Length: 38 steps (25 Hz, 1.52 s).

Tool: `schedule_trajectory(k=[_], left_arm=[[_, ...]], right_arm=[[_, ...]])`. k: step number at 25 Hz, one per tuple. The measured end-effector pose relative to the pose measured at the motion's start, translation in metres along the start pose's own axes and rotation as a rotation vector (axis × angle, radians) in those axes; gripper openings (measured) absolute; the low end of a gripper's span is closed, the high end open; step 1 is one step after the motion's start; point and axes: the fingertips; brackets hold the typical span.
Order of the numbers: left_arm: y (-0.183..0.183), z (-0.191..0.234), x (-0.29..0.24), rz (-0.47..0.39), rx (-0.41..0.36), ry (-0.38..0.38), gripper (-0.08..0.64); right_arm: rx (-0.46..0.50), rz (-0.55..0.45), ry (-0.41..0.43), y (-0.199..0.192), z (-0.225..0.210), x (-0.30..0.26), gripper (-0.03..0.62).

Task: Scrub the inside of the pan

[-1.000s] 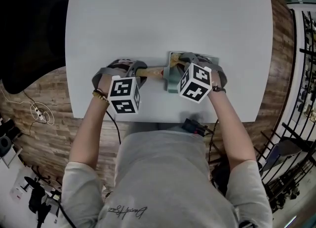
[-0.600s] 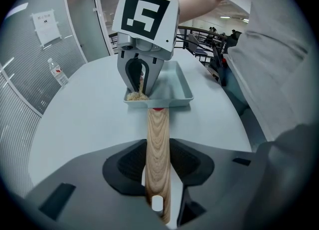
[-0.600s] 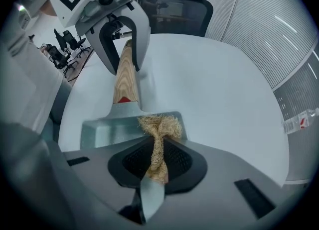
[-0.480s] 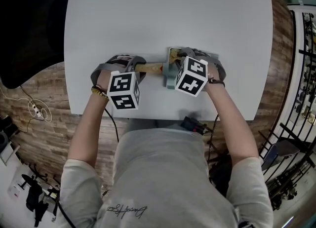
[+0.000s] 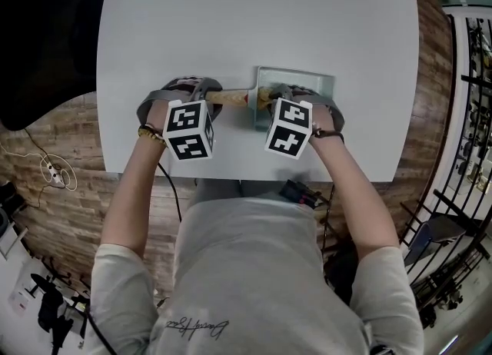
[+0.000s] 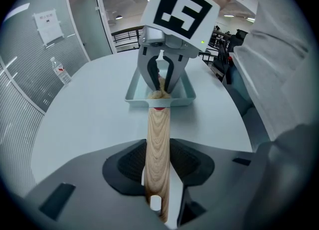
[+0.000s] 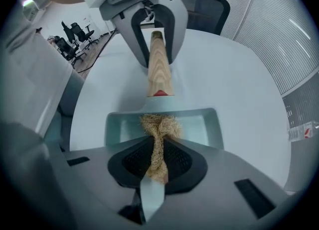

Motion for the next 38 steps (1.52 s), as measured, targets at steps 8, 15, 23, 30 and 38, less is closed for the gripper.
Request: schedule_trajectory(k=[8, 15, 23, 30, 38], left_arm=[[-0.003, 0.004, -0.003, 0.015, -0.010, 0.006, 0.149], [-0.002, 0.004, -0.002, 0.021, -0.031, 0.003, 0.147], [0.001, -0.002, 0.003, 0.028, -0.063, -0.009, 0.147], [0.004, -0.004, 0.007, 0.027, -0.060, -0.010, 0.147], [0.000, -0.001, 0.002, 0.047, -0.016, -0.009, 0.147]], right_arm=[[0.025, 0.025, 0.139, -0.003, 0.039, -0.011, 0.069], [0.020, -0.012, 0.127, -0.005, 0.041, -0.008, 0.069], [0.005, -0.014, -0.029, -0.009, -0.006, 0.005, 0.071], [0.026, 0.021, -0.132, -0.010, -0.045, 0.018, 0.072], [0.059, 0.044, -0.150, -0.012, -0.042, 0.012, 0.071]])
Point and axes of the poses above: the fingertips, and each gripper's own axes: x backward along the fingers, z to its left, y out of its top, and after that the axes turned 13 degrees about y, right-handed
